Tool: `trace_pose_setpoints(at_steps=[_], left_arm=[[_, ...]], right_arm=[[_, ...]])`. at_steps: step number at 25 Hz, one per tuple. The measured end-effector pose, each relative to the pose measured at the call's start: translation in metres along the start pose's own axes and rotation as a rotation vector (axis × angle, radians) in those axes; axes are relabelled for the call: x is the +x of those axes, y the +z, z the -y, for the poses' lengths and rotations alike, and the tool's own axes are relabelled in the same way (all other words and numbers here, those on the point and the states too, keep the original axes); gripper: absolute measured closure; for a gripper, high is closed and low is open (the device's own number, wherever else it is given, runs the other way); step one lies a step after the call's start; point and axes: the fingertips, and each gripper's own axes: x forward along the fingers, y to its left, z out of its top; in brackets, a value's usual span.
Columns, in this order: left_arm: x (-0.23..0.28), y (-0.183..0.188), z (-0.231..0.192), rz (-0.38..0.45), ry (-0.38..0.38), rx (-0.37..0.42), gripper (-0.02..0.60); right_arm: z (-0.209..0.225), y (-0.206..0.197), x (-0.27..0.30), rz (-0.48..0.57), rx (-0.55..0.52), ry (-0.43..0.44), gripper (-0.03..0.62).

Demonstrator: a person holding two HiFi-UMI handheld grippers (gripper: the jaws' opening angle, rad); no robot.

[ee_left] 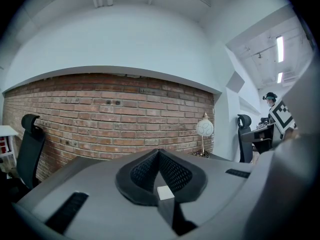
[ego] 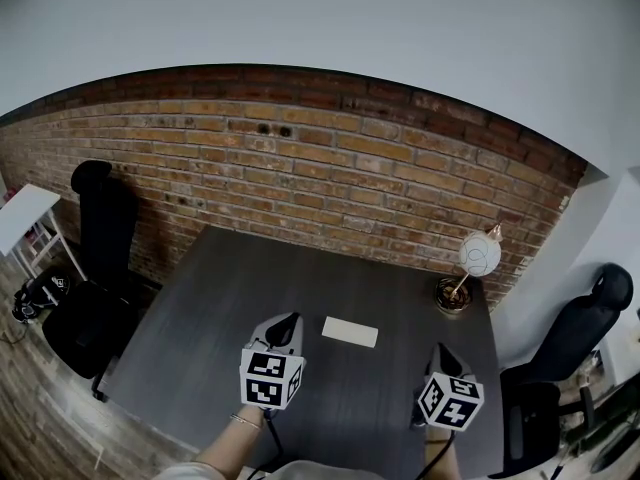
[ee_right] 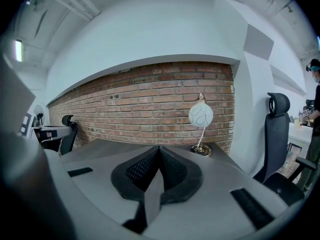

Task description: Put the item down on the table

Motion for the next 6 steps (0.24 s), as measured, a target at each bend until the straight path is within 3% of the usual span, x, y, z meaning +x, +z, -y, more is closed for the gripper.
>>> trace_pose_setpoints(at_steps=[6], left_arm=[[0.0017, 0.0004, -0.0013, -0.002, 0.004, -0.005, 0.566]], right_arm=[[0.0026, -0.0050, -0.0003, -0.011, -0.010, -0.011, 0.562]])
